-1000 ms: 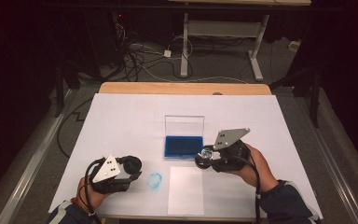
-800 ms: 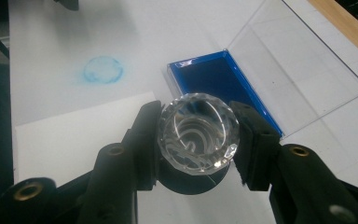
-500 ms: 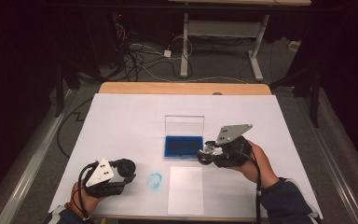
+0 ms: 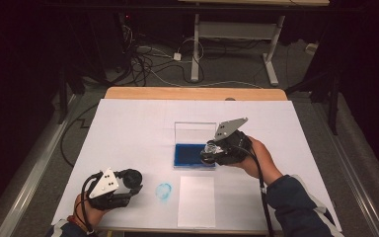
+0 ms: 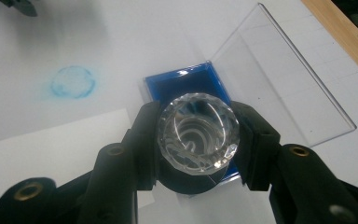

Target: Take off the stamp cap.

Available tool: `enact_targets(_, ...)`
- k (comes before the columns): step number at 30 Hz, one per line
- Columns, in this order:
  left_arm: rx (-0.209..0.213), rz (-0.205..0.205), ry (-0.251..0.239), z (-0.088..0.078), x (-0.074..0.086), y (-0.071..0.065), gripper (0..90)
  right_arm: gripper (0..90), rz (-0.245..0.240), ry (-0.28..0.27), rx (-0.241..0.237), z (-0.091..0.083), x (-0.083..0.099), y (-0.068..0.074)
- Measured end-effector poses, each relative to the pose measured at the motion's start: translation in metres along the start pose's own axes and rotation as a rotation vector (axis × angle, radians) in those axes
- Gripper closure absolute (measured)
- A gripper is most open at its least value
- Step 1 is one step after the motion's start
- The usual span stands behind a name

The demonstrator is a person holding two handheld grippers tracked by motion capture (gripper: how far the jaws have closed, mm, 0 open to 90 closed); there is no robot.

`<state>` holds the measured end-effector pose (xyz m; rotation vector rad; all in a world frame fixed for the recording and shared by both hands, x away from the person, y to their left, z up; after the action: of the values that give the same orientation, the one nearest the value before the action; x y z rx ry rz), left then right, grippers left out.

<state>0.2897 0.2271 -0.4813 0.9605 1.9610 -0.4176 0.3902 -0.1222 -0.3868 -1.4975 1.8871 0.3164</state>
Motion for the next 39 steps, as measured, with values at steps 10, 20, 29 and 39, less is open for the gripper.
enact_targets(10, 0.007, 0.000, 0.005, 0.001, 0.001, 0.000, 36.7, 56.6, 0.013, 0.012, -0.013, 0.019, -0.006, -0.008)
enact_targets(20, 0.013, 0.001, 0.003, 0.001, 0.001, -0.001, 36.7, 56.6, 0.012, 0.033, -0.010, 0.028, -0.014, -0.013)
enact_targets(29, 0.017, -0.005, 0.006, 0.001, 0.002, 0.000, 36.7, 56.6, 0.027, 0.049, 0.001, 0.033, -0.012, -0.018)
enact_targets(39, 0.026, -0.003, 0.011, 0.001, 0.002, -0.001, 36.7, 56.6, 0.024, 0.068, 0.014, 0.034, -0.011, -0.021)
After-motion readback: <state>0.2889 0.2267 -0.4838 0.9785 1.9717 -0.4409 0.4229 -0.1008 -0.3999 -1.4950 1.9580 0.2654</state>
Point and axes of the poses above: each handheld gripper's, and its own axes: z roughly forward along the jaws, x roughly out of its underside, y roughly to its left, the point moved 2 cm from there along z, roughly forward along the jaws, and after that the axes turned 5 degrees about -z, right-handed, at the moved point
